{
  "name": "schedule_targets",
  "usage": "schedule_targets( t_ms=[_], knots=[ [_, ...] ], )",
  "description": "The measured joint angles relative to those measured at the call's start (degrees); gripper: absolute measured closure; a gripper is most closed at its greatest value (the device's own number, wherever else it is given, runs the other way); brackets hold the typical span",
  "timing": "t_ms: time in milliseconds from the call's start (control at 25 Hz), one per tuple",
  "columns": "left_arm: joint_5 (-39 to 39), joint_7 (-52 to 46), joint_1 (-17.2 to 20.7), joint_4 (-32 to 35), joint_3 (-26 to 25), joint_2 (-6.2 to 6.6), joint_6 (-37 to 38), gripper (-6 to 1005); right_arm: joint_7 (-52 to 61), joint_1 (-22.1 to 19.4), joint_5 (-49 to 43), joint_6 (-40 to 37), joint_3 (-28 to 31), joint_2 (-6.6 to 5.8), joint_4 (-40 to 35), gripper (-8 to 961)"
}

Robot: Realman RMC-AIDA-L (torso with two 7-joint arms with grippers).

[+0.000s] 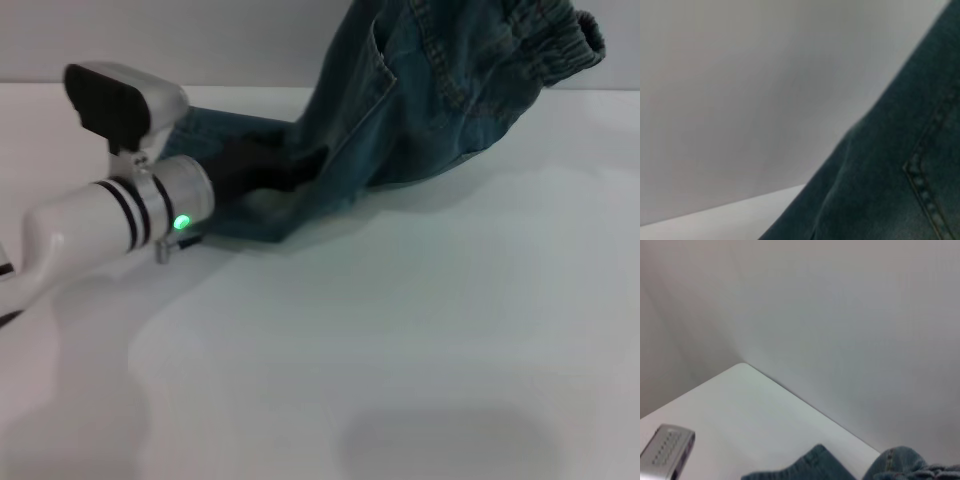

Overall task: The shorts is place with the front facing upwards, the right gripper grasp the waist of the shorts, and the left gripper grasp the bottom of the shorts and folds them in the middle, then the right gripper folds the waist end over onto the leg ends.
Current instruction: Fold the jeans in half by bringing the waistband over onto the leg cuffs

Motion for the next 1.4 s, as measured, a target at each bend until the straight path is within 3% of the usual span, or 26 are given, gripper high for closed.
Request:
schedule_targets(
  t_ms=[440,1000,1400],
  knots=[
    [0.1,3.9,-3.4,-8.2,-1.4,-0.13,2.3,244,-1.5,0.4,0.1,1.8,-0.3,0.58,4.1,887],
    [0.4,7.2,-4.3,-13.4,-3.1,-0.13,2.7,244,-2.8,1.5,1.1,2.3,-1.2,0.31,6.6,888],
    [10.8,11.4,-2.9,-17.1,-15.7,-0.13,2.1,245,-2.8,2.9,1.2,1.9,-2.8,0.47,8.0,887]
  ],
)
